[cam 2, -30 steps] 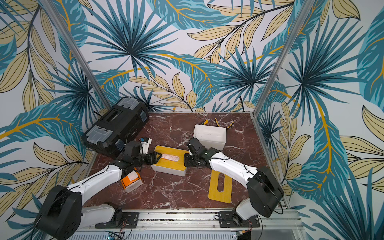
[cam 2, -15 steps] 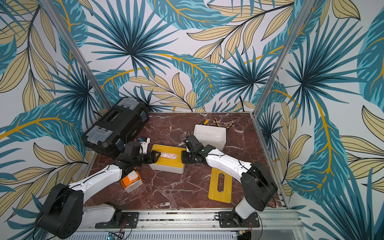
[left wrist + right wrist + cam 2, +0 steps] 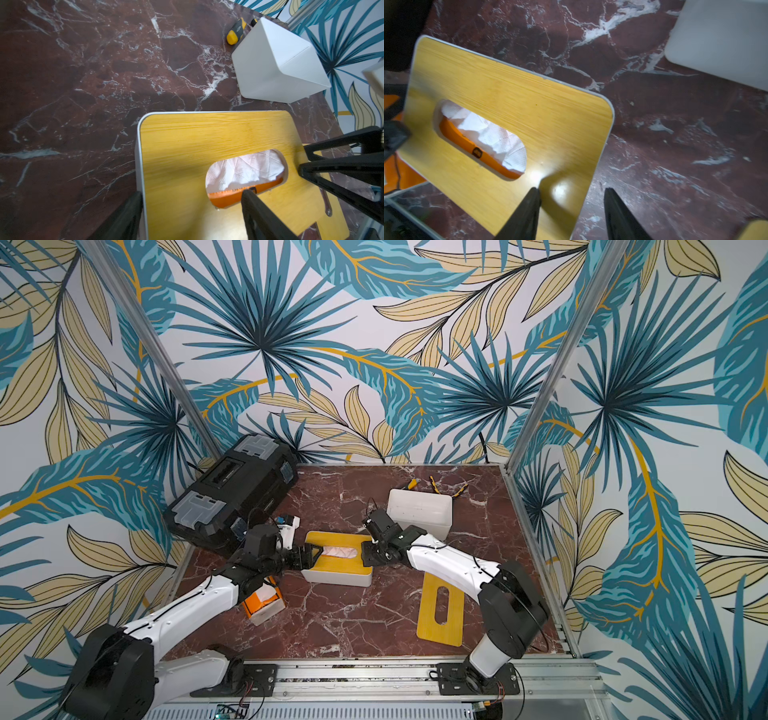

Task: Put the tissue paper into the tissue box
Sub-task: Close the box lid on the tissue box.

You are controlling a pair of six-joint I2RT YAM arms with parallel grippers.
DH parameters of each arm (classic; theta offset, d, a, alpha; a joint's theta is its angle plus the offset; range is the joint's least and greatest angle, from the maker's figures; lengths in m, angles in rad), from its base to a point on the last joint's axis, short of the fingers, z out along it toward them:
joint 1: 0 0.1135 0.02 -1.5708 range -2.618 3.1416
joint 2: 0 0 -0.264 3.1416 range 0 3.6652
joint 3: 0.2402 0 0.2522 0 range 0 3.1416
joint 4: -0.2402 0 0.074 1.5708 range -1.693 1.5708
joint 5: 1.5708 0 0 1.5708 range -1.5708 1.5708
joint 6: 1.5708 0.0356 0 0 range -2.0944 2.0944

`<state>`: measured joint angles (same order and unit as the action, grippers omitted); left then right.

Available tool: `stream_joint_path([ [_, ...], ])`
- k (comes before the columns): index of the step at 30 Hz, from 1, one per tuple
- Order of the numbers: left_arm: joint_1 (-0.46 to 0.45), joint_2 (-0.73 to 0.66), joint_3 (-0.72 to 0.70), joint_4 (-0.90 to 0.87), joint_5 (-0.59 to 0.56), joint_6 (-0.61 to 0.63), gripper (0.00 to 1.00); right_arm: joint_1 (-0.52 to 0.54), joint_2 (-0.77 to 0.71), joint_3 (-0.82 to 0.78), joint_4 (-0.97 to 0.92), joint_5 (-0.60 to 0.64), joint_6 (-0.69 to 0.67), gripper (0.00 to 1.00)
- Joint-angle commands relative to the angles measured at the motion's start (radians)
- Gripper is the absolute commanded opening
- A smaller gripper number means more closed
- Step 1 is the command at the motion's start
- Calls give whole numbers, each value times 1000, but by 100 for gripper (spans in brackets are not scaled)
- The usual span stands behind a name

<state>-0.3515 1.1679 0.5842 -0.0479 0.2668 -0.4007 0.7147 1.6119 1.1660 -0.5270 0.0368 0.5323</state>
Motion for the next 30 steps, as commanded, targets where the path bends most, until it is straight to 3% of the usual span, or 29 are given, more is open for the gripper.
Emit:
stream_joint_path([
  [1,-9,-39,-26,24,38,-3,81,2,-14,36,-139,127,-52,54],
  [10,-9,-35,-49,83,43,-18,86,-3,43,54,-47,67,-44,37],
  [14,-8,-24,-71,137,35,-26,87,-3,110,85,-39,25,-31,18],
  [20,-8,5,-99,227,47,-32,88,-3,172,66,20,-36,-17,7],
  [26,-8,-4,-107,244,48,-26,88,-3,240,52,-10,-37,-12,4],
  [30,-9,-69,-107,229,46,-26,91,-3,219,98,-82,-5,-35,11],
])
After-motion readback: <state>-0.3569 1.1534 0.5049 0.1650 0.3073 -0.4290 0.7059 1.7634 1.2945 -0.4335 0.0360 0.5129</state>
